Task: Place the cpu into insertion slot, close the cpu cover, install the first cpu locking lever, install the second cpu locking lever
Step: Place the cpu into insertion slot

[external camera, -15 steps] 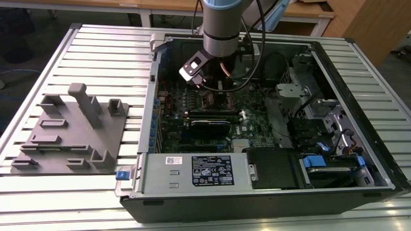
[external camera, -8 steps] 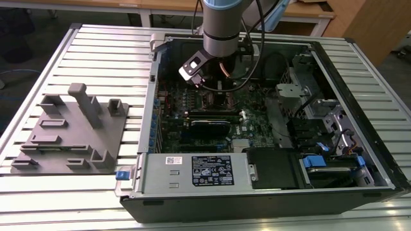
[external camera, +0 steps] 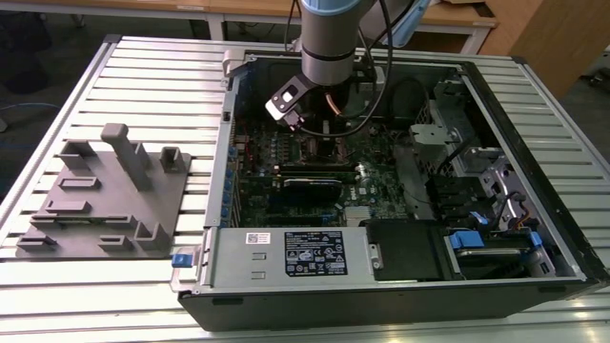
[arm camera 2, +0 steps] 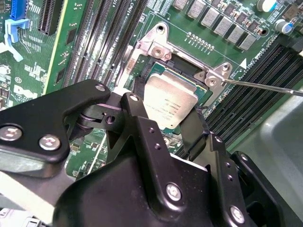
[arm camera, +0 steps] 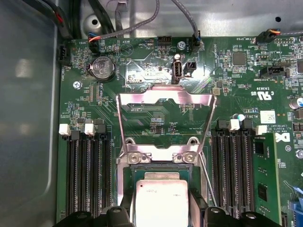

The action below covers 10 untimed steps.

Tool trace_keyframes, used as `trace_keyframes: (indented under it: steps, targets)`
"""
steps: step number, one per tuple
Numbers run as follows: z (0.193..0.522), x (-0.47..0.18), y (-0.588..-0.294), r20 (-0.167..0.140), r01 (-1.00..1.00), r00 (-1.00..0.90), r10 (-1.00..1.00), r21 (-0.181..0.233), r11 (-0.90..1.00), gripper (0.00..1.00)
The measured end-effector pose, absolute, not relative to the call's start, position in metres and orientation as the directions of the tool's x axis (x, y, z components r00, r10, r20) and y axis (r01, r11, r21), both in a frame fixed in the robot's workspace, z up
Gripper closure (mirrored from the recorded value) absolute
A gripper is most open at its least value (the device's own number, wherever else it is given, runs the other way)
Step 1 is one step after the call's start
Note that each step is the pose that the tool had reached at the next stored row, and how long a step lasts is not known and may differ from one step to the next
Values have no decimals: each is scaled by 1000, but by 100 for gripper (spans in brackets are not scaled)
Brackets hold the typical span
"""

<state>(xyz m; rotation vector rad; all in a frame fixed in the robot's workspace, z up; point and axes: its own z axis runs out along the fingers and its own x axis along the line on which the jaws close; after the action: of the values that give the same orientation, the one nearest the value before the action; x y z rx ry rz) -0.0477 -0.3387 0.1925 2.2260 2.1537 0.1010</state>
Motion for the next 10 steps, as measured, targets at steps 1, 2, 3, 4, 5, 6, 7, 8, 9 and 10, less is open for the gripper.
trace_keyframes:
  steps: [1,2,3,4,5,6,7,8,9,10]
  targets:
    - [192,-48,-339,17,997,32,999,76,-34,46]
    - [192,-48,-339,17,997,32,999,76,-34,46]
    - [192,-48,-339,17,997,32,999,76,-33,46]
    - [192,-48,-339,17,997,32,999,76,-33,46]
    - [191,-48,-339,17,997,32,999,75,-33,46]
    - [191,-48,-339,17,997,32,999,75,-33,46]
    - [191,-48,-339,17,997,32,999,75,-34,46]
    - [191,-48,-339,17,997,32,999,76,-34,46]
    - [191,-48,-339,17,997,32,999,76,-34,46]
    - [191,-48,-339,17,997,32,999,76,-34,46]
